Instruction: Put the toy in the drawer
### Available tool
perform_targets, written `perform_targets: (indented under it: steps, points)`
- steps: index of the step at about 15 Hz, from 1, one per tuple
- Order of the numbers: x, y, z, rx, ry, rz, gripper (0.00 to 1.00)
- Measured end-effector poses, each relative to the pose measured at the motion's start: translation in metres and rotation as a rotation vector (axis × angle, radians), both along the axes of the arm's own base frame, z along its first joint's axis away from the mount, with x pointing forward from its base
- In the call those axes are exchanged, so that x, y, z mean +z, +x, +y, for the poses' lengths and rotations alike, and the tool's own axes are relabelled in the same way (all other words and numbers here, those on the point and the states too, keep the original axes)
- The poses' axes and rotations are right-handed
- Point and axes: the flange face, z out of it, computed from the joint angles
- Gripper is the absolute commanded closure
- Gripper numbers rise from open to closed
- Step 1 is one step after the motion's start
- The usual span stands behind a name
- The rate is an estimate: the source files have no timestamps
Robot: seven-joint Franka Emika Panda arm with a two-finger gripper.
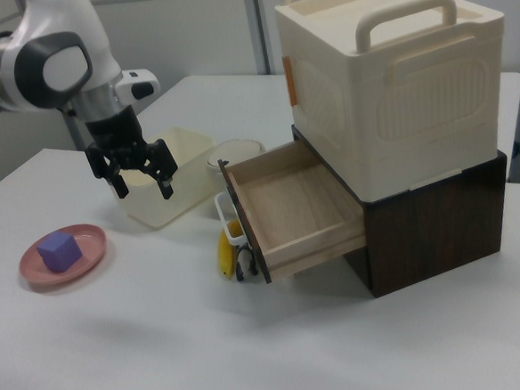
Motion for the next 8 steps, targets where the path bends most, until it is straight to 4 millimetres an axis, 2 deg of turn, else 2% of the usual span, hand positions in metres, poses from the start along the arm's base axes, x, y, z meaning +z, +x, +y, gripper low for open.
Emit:
perform_targets:
  steps: [4,8]
  points:
    - [-0.025,-0.006,-0.002,-0.025,0.004,-0.061,0.0]
    - [-0.059,-0.006,0.008,-0.062,-0.03,-0.137,0.0]
